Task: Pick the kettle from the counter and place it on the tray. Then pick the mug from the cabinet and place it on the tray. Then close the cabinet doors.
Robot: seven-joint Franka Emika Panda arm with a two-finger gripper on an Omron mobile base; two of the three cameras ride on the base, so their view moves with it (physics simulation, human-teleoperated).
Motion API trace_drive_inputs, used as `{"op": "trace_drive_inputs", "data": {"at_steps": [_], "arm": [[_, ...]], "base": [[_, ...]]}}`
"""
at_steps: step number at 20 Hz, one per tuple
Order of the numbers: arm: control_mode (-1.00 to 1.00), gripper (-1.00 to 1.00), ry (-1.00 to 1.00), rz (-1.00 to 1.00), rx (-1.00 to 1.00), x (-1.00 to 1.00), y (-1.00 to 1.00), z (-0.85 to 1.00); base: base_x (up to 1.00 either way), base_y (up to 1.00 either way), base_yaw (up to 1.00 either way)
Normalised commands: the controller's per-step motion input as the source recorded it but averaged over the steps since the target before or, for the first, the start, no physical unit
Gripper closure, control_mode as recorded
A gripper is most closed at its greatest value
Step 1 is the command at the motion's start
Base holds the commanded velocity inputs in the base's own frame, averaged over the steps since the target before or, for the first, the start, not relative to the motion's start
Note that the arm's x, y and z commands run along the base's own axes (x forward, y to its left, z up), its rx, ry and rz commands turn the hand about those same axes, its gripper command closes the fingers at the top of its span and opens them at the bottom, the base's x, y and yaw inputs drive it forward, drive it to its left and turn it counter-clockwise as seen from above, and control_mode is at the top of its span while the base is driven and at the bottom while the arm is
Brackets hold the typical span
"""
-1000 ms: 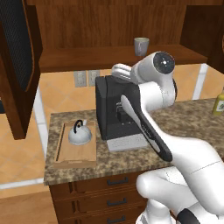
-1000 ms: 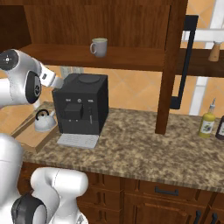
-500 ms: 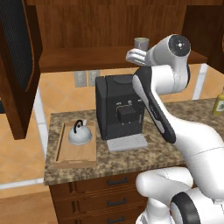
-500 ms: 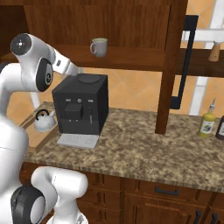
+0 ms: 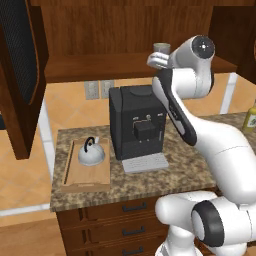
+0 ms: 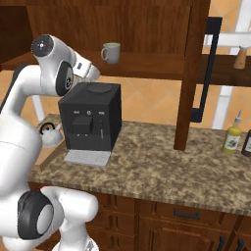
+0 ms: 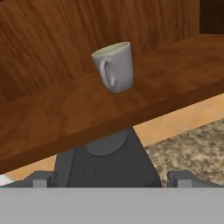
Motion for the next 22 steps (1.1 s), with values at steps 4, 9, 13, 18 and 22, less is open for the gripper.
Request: {"op": "trace_drive_inputs", "data": {"at_steps": [4,9,13,18,22], "arm": [[-1.0,-1.0,0.0,-0.01,-0.01,0.54,-0.14,0.07],[-1.0,-1.0,0.0,-0.03,-0.03,0.47,-0.12,0.18],[-1.0,-1.0,0.05,-0.02,-0.09,0.42,-0.03,0.12],[-1.0,-1.0,0.0,-0.03,-0.04,0.39,-0.05,0.0],[-1.0,-1.0,0.0,-0.03,0.0,0.4,-0.19,0.0]], "base": [[0.0,0.0,0.0],[0.0,0.0,0.0],[0.0,0.0,0.0],[0.0,0.0,0.0],[0.0,0.0,0.0]]}}
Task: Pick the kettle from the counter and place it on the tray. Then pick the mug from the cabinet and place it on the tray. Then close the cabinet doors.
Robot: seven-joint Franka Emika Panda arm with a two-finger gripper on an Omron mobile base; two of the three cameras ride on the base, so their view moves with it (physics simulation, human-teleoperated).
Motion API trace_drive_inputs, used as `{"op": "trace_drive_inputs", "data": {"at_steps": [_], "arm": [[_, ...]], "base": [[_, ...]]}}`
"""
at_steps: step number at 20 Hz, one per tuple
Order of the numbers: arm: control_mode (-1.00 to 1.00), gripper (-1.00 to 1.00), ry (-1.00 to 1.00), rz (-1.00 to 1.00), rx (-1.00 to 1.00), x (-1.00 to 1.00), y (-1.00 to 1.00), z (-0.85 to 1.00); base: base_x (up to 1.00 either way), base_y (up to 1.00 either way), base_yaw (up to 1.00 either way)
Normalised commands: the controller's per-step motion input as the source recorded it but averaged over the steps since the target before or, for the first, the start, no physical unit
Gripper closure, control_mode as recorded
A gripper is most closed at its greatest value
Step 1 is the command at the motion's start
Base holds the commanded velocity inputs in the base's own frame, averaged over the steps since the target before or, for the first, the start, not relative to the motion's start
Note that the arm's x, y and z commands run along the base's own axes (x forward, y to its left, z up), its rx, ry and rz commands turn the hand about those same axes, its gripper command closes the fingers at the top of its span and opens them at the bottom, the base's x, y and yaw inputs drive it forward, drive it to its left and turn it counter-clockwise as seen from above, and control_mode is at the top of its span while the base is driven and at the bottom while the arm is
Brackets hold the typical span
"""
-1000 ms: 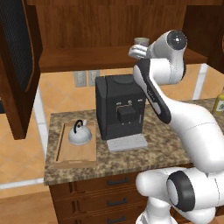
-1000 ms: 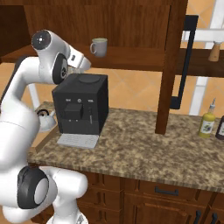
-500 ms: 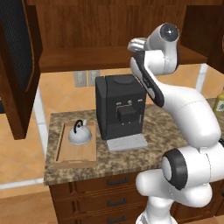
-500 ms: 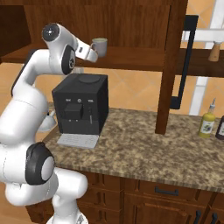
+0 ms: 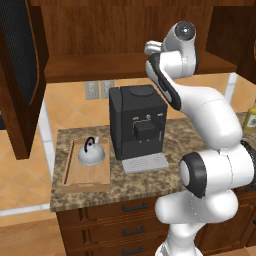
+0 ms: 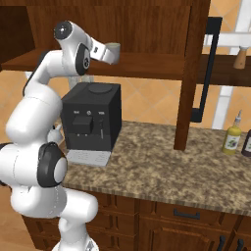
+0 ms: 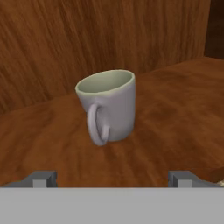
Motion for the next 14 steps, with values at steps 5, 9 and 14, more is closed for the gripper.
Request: {"op": "trace_drive_inputs", "data": {"at_steps": [5,9,14], "arm": [[-1.0,-1.0,0.0,-0.01,0.0,0.41,-0.04,0.0],[-1.0,-1.0,0.02,-0.02,0.0,0.24,0.01,0.0],[-1.0,-1.0,0.04,-0.02,0.0,0.19,0.0,-0.01]], "base": [[0.0,0.0,0.0],[0.0,0.0,0.0],[0.0,0.0,0.0]]}}
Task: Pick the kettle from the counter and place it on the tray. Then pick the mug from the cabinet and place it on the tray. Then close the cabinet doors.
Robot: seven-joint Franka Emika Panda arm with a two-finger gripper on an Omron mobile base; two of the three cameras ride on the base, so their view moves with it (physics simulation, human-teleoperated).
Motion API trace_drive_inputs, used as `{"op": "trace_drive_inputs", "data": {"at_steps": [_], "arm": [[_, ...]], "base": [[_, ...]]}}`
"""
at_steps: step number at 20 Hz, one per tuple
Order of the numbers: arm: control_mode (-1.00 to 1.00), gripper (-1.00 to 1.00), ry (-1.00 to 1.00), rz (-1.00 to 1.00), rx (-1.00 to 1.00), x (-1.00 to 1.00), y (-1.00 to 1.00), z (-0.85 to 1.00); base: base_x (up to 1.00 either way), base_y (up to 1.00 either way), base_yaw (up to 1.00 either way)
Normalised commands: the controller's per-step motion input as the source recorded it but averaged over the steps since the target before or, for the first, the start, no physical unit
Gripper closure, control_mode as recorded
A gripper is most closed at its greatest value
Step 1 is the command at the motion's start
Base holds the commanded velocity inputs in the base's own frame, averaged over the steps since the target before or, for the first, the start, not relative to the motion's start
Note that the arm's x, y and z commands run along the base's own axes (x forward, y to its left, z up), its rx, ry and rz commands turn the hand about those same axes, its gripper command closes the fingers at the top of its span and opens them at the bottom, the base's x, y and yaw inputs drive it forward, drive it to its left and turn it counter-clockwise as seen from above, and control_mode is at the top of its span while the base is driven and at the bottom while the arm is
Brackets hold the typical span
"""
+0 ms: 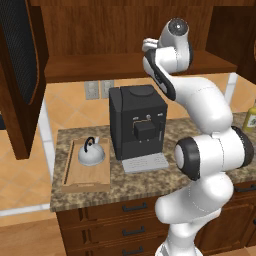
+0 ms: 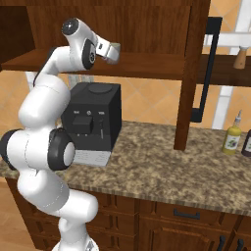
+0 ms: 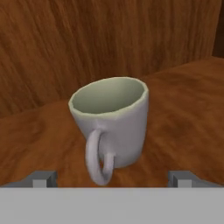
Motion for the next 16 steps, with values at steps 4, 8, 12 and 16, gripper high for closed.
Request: {"op": "trace_drive_inputs", "data": {"at_steps": [4,8,12,16], "arm": [[-1.0,-1.0,0.01,-0.02,0.0,0.23,0.09,0.0],[-1.0,-1.0,0.0,-0.01,0.0,0.2,0.11,0.0],[-1.0,-1.0,0.03,-0.02,0.0,0.23,0.03,0.0],[-1.0,-1.0,0.04,-0.01,0.0,0.19,0.0,0.0]], "base": [[0.0,0.0,0.0],[0.0,0.0,0.0],[0.0,0.0,0.0],[0.0,0.0,0.0]]}}
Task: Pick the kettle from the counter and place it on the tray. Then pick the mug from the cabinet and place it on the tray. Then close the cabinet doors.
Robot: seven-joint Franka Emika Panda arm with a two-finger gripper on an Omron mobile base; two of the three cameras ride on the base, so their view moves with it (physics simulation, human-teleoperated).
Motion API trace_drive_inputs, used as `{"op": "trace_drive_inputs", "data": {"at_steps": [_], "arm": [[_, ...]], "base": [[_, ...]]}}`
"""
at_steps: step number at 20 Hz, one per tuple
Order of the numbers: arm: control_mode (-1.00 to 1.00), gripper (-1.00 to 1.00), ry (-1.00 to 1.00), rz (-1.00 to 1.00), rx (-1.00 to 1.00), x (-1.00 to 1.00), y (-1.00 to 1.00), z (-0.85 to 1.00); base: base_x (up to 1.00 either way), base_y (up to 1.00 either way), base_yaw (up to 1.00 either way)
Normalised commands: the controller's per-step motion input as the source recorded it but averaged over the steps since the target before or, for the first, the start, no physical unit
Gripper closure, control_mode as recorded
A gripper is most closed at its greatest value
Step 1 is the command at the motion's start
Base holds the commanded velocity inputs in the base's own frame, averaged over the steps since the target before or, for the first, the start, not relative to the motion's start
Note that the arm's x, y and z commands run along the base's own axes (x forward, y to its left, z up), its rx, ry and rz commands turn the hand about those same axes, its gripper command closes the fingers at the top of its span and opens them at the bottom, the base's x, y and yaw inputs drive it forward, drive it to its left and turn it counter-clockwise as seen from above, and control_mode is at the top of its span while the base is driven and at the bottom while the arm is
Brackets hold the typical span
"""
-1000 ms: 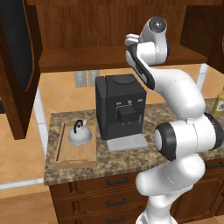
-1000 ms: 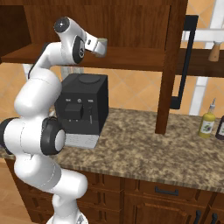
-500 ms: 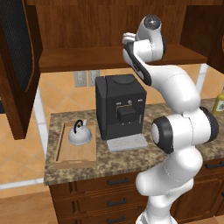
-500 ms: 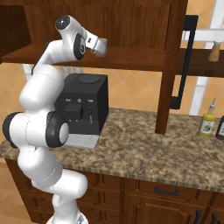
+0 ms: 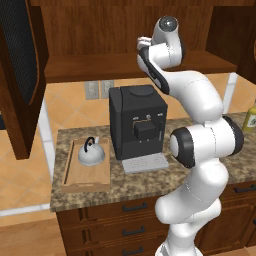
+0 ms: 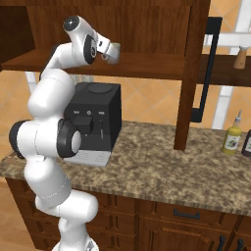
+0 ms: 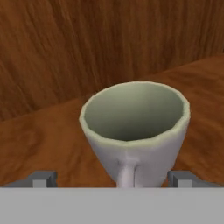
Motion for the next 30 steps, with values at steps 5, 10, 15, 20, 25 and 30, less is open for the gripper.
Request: {"op": "trace_drive_inputs", "data": {"at_steps": [5,10,15,20,25,30], "arm": [[-1.0,1.0,0.02,-0.05,0.0,0.01,0.0,0.0],[-1.0,1.0,0.0,-0.05,0.0,0.0,0.0,0.0],[-1.0,1.0,-0.01,-0.04,0.0,0.0,0.0,-0.01],[-1.0,1.0,-0.05,-0.01,0.0,-0.21,-0.05,-0.07],[-1.0,1.0,-0.11,0.03,0.0,-0.84,-0.22,-0.06],[-1.0,1.0,-0.02,0.23,0.0,-1.0,-0.07,0.0]], "base": [[0.0,0.0,0.0],[0.0,0.0,0.0],[0.0,0.0,0.0],[0.0,0.0,0.0],[0.0,0.0,0.0],[0.0,0.0,0.0]]}}
